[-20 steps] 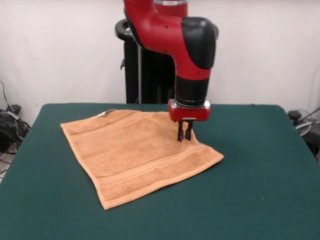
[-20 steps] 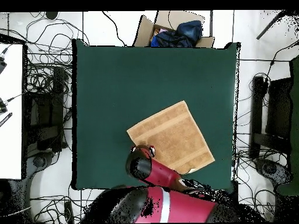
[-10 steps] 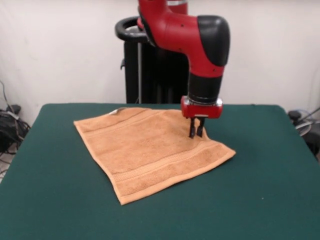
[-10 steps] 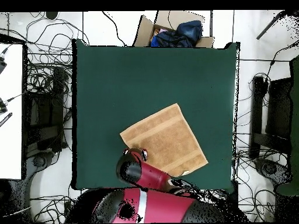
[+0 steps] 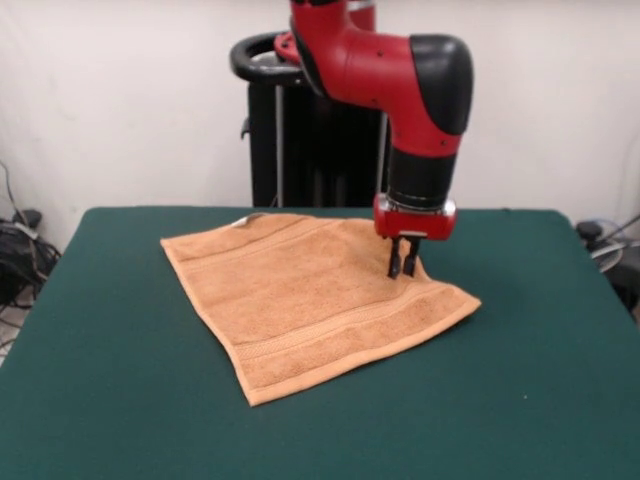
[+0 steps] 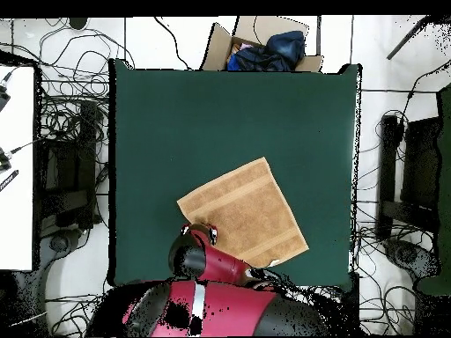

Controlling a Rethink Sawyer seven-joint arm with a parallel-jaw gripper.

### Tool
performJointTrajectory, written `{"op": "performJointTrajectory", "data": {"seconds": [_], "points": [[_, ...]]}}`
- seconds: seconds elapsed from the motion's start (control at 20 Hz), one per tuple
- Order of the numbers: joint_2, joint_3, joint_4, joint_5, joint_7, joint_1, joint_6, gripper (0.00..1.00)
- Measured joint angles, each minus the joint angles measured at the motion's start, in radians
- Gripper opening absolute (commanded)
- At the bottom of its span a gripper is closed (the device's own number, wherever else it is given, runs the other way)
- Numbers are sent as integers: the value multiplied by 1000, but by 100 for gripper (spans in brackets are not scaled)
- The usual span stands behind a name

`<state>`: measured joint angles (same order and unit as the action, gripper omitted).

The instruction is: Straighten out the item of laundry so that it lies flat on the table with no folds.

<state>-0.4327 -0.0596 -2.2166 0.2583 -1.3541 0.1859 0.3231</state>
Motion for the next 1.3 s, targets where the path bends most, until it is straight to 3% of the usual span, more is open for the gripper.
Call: {"op": "performJointTrajectory", "data": {"seconds": [1.3], "points": [[5,20,1,1,0,-39,27,0]]}}
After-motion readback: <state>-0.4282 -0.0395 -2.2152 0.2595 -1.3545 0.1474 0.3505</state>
